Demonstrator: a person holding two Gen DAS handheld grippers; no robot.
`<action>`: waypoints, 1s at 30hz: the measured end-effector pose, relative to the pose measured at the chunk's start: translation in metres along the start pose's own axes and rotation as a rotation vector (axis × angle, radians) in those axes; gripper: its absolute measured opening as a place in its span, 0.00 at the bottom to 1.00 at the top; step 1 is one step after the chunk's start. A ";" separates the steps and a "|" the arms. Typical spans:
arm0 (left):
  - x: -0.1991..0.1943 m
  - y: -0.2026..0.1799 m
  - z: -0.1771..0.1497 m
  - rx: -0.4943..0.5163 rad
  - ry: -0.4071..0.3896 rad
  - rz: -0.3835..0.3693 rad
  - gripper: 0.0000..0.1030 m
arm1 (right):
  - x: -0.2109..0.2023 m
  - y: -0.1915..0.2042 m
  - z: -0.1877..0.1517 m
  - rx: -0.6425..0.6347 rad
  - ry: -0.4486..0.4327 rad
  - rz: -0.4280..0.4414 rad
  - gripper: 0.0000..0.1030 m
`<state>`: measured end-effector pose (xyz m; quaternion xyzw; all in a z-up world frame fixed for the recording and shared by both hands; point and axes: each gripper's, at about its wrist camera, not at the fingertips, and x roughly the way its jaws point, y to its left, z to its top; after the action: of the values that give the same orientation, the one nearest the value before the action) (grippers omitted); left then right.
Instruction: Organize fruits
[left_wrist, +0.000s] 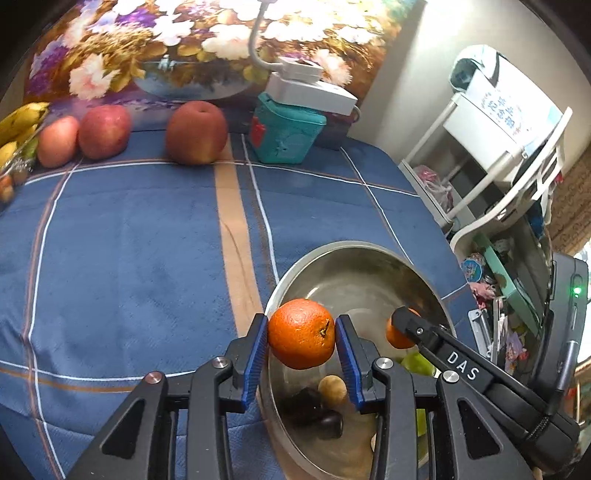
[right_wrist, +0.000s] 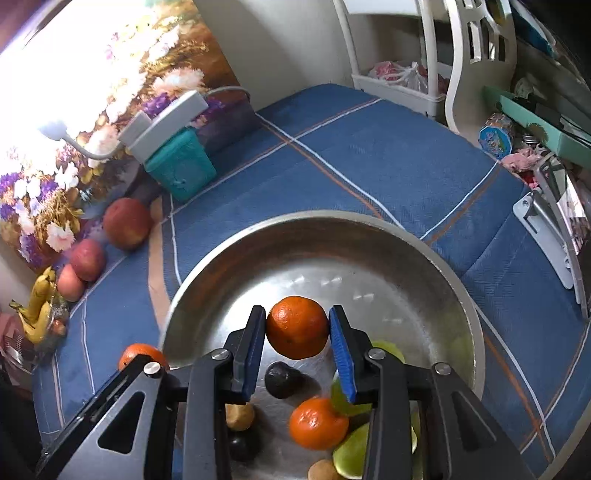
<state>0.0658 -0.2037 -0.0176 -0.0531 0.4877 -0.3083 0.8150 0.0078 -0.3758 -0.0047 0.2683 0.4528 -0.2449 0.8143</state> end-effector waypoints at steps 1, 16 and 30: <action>0.000 -0.001 0.000 0.004 0.003 0.000 0.40 | 0.001 0.002 -0.001 -0.001 0.001 -0.007 0.36; -0.048 0.039 -0.018 -0.074 0.004 0.257 0.80 | -0.033 0.012 -0.021 -0.015 -0.007 0.015 0.50; -0.099 0.078 -0.067 -0.181 0.051 0.448 1.00 | -0.058 0.044 -0.083 -0.248 0.069 -0.011 0.95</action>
<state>0.0122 -0.0719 -0.0071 -0.0086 0.5332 -0.0759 0.8425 -0.0418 -0.2799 0.0181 0.1715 0.5088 -0.1821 0.8237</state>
